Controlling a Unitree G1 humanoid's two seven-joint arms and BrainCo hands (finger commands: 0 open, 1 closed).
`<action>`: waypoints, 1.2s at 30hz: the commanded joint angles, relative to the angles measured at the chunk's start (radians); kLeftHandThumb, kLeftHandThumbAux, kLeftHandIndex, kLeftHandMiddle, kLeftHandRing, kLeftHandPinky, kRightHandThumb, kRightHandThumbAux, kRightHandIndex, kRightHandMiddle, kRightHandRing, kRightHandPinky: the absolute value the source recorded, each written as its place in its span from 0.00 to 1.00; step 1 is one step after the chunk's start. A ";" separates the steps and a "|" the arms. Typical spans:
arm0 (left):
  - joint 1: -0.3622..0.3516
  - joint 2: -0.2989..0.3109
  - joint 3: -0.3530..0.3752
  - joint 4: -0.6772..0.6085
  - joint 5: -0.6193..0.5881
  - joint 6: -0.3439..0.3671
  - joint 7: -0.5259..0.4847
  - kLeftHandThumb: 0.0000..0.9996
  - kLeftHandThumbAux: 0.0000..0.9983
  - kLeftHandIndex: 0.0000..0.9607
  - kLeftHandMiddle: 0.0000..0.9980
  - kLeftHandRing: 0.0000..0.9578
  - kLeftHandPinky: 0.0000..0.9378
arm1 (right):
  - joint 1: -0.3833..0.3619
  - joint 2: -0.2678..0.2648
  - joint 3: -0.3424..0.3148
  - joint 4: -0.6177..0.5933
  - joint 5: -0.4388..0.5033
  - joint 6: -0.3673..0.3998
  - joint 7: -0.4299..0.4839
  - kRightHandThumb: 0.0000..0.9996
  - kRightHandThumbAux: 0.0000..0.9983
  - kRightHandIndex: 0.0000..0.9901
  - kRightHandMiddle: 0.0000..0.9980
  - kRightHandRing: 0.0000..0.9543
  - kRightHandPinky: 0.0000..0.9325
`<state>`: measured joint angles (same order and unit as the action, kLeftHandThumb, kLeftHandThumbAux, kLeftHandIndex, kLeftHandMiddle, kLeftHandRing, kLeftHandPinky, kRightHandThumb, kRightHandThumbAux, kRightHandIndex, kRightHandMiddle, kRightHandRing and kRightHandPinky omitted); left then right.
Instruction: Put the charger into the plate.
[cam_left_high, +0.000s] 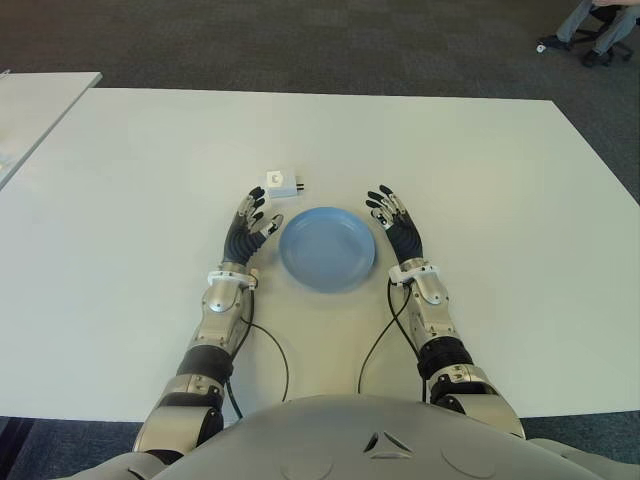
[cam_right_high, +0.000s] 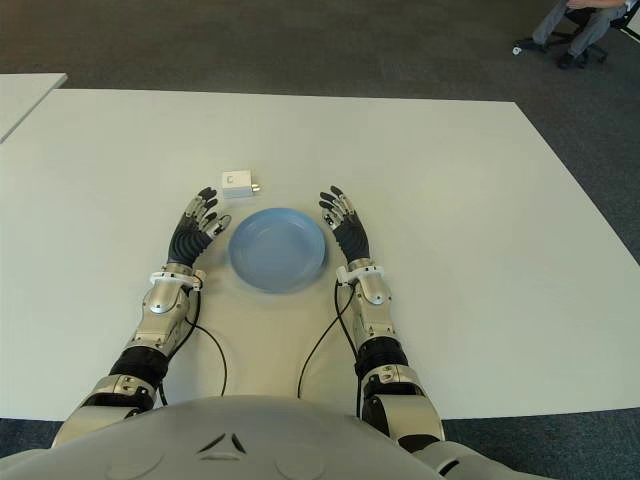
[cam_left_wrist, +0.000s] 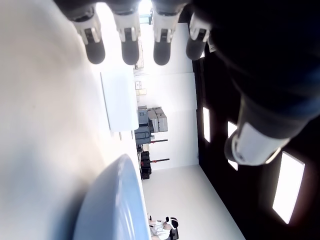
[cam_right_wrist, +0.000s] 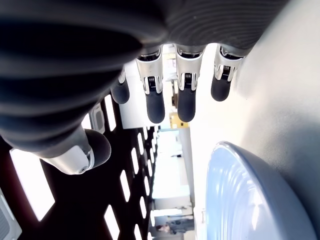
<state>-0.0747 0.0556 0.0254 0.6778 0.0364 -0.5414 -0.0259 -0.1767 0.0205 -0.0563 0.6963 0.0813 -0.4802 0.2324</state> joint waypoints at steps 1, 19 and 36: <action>0.055 -0.004 -0.003 0.071 0.000 0.064 -0.009 0.01 0.65 0.02 0.09 0.10 0.12 | 0.048 0.002 0.003 0.044 -0.002 0.040 -0.005 0.00 0.53 0.03 0.18 0.16 0.08; 0.055 0.017 -0.025 0.053 0.084 0.041 0.076 0.08 0.67 0.01 0.08 0.09 0.09 | 0.041 -0.001 0.007 0.046 -0.007 0.040 -0.009 0.00 0.53 0.04 0.19 0.15 0.07; 0.001 0.136 -0.041 -0.175 0.273 0.087 0.244 0.26 0.58 0.07 0.17 0.20 0.24 | 0.022 0.016 0.019 0.065 -0.022 0.046 -0.041 0.00 0.52 0.04 0.19 0.15 0.06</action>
<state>-0.0714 0.1657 -0.0271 0.5800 0.2972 -0.5090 0.2251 -0.1961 0.0231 -0.0432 0.7043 0.0653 -0.4800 0.2048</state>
